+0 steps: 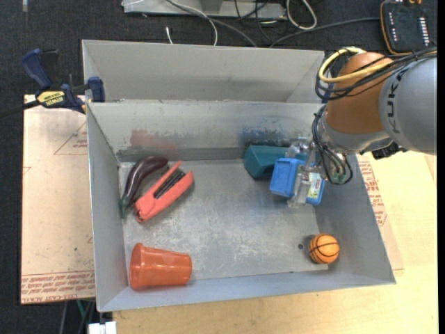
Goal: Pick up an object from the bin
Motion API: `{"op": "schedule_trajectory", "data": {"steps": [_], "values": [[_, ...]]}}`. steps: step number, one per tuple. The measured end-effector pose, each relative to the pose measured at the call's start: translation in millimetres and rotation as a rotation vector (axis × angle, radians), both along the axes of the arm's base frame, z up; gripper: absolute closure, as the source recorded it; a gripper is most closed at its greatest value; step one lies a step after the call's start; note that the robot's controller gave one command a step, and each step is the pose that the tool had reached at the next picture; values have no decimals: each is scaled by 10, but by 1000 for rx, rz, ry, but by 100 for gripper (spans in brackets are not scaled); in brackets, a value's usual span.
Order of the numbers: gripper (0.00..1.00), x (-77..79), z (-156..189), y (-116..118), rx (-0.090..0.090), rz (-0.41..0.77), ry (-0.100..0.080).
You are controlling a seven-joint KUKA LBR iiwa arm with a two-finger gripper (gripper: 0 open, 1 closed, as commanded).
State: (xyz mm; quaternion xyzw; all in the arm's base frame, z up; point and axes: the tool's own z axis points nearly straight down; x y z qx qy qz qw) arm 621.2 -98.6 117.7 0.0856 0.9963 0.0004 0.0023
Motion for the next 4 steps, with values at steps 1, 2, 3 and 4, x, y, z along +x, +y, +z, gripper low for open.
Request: {"op": "schedule_trajectory", "data": {"steps": [1, 2, 3, 4], "values": [[0, 217, -110, 115, -1, -92, 42], [0, 130, -93, 77, 2, -116, 4], [100, 250, -162, 272, -21, -335, 47], [100, 251, -163, 274, -21, -335, 47]]}}
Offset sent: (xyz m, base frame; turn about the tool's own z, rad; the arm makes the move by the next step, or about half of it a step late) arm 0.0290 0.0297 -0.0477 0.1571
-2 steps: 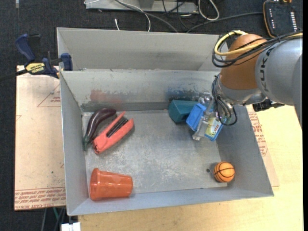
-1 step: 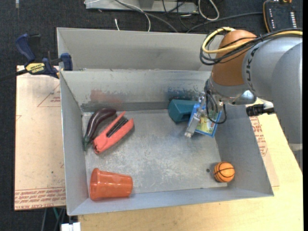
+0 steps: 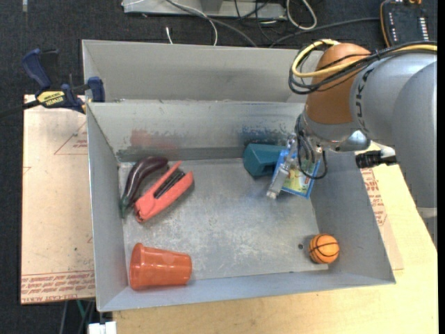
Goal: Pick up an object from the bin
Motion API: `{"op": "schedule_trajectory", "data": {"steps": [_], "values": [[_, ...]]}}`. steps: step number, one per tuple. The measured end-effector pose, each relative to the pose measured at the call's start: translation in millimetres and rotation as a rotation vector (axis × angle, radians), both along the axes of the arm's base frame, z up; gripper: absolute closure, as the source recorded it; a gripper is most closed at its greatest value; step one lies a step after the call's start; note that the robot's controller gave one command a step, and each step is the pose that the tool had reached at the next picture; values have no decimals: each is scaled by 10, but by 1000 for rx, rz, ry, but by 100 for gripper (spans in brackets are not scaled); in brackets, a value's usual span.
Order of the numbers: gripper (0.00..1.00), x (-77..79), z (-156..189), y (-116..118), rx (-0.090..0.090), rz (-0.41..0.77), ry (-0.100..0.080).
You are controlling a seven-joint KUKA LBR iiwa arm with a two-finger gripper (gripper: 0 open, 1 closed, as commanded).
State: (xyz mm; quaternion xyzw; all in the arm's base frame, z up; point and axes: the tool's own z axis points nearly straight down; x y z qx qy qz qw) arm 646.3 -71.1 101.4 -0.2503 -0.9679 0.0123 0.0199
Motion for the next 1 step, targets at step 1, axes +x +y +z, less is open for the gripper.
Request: {"op": "schedule_trajectory", "data": {"steps": [1], "values": [[100, -59, 32, -81, 11, -4, -13]]}}
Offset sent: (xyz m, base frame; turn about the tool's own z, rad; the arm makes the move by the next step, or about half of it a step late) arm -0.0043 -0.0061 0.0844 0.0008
